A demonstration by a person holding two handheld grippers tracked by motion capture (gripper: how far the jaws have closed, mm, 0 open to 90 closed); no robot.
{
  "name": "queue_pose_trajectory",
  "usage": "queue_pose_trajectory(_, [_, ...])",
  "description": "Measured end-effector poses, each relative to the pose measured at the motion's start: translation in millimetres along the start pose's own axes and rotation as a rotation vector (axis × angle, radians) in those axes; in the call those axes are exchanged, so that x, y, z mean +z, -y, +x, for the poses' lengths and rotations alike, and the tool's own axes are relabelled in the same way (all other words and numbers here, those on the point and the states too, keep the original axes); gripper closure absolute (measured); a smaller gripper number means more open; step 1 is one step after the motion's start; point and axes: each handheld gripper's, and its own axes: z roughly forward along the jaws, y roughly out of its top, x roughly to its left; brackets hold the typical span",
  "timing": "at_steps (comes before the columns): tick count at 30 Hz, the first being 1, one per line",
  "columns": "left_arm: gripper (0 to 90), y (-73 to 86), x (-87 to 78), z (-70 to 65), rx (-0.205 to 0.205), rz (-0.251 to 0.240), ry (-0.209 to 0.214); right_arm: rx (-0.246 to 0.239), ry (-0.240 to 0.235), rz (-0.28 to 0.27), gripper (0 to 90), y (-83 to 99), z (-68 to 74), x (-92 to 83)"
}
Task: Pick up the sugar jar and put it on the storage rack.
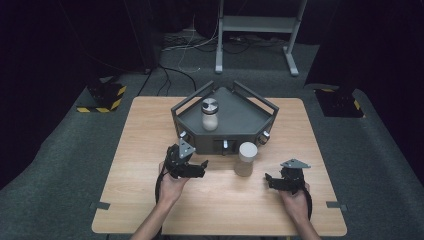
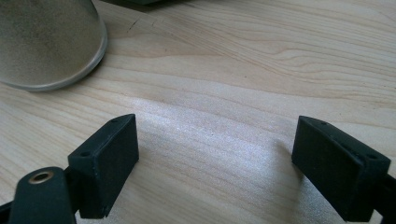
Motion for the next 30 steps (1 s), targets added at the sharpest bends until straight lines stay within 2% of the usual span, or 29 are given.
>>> queue_pose_trajectory(8, [8.5, 10.9, 11.9, 2.3, -0.038, 0.021, 0.012, 0.0, 0.0, 0.0, 14.2, 0.0, 0.0, 0.0])
queue_pose_trajectory(15, [8.4, 18.6, 22.7, 0.9, -0.053, 0.042, 0.017, 0.0, 0.0, 0.0, 14.2, 0.0, 0.0, 0.0])
queue_pose_trajectory(22, [7.8, 27.2, 32.6, 1.2, -0.095, 0.055, 0.005, 0.0, 0.0, 0.0, 14.2, 0.0, 0.0, 0.0])
queue_pose_trajectory(30, [7.4, 34.2, 40.3, 0.4, -0.113, 0.072, -0.003, 0.0, 0.0, 0.0, 14.2, 0.0, 0.0, 0.0])
